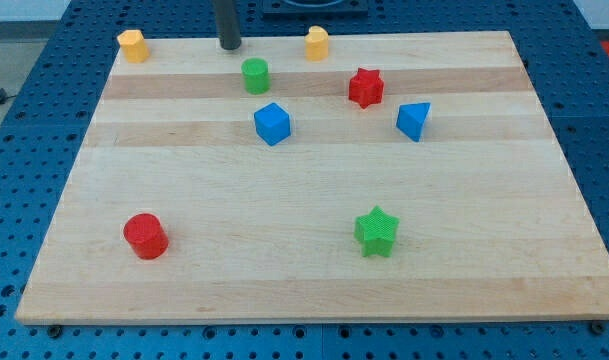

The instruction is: Move the arm towards the bottom center of the board

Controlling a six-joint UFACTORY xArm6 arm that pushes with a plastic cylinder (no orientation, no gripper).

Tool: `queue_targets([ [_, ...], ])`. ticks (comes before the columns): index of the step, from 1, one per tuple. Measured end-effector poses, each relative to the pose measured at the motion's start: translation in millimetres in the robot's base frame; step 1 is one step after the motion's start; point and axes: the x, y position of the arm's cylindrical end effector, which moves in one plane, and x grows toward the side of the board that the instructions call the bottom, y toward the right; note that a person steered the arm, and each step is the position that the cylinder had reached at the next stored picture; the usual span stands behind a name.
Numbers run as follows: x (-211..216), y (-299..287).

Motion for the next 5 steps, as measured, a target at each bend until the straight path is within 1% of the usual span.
queue_targets([
  [2, 4, -13],
  [3, 25, -40],
  [4, 70, -80],
  [5, 145, -85],
])
